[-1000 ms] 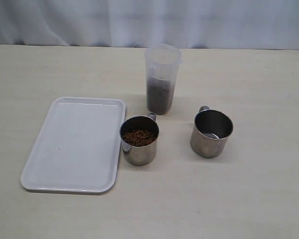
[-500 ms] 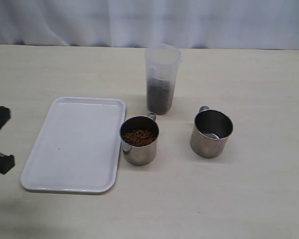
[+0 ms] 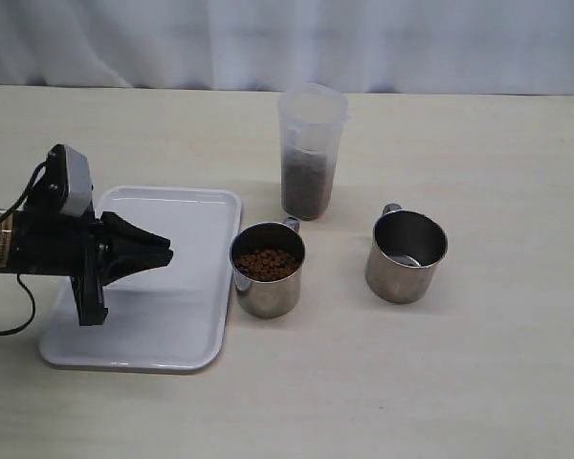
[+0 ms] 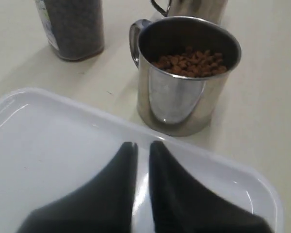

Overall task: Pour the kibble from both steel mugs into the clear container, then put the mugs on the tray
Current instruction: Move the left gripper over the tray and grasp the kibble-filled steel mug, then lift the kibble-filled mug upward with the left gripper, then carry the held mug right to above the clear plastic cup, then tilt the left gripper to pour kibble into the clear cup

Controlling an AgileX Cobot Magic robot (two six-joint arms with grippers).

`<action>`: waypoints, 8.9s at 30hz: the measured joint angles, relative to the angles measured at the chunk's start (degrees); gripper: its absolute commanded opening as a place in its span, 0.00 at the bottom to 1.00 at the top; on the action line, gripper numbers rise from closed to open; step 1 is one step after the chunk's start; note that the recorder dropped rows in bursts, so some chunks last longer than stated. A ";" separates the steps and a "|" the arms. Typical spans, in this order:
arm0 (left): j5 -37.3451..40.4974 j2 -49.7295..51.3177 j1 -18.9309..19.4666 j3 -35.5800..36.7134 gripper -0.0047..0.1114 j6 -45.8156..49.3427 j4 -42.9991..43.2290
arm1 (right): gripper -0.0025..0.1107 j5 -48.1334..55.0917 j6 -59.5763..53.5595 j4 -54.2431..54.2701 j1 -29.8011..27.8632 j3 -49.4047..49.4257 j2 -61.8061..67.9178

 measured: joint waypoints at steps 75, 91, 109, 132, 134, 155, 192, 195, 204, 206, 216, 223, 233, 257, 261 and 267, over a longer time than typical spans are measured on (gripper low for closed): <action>-7.71 24.74 -18.57 -28.34 0.04 -8.57 -1.31 | 0.06 0.00 0.00 0.00 0.00 0.00 0.00; -12.22 22.39 -11.41 -28.34 0.04 -12.19 9.68 | 0.06 0.00 0.00 0.00 0.00 0.00 0.00; -12.70 6.40 -11.41 -28.34 0.04 -31.48 15.54 | 0.06 0.00 0.00 0.00 0.00 0.00 0.00; 0.47 -22.26 -11.41 -25.42 0.04 -46.04 16.36 | 0.06 0.00 0.00 0.00 0.00 0.00 0.00; 4.75 -22.26 -11.41 -24.16 0.04 -46.15 16.67 | 0.06 0.00 0.00 0.00 0.00 0.00 0.00; 53.95 -16.13 -26.71 -21.71 0.04 -39.98 16.10 | 0.06 0.00 0.00 0.00 0.00 0.00 0.00; 75.33 3.32 -38.51 -40.65 0.04 -21.21 14.88 | 0.06 0.00 0.00 0.00 0.00 0.00 0.00; 76.49 3.32 -38.79 -40.65 0.04 -19.17 14.88 | 0.06 0.00 0.00 0.00 0.00 0.00 0.00; 76.71 3.32 -38.87 -40.77 0.04 -14.06 14.88 | 0.06 0.00 0.00 0.00 0.00 0.00 0.00; 76.71 3.42 -39.26 -41.15 0.04 -13.38 14.88 | 0.06 0.00 0.00 0.00 0.00 0.00 0.00; 77.22 3.42 -41.30 -42.87 0.04 -8.68 14.74 | 0.06 0.00 0.00 0.00 0.00 0.00 0.00; 78.21 3.42 -41.30 -42.87 0.04 -5.07 14.74 | 0.06 0.00 0.00 0.00 0.00 0.00 0.00; 79.14 3.42 -41.30 -42.87 0.04 0.55 14.74 | 0.06 0.00 0.00 0.00 0.00 0.00 0.00; 78.78 3.44 -40.70 -42.87 0.04 8.67 14.74 | 0.06 0.00 0.00 0.00 0.00 0.00 0.00; 78.03 3.44 -40.70 -42.87 0.04 9.28 14.74 | 0.06 0.00 0.00 0.00 0.00 0.00 0.00; 77.86 3.44 -40.70 -43.12 0.04 9.75 14.74 | 0.06 0.00 0.00 0.00 0.00 0.00 0.00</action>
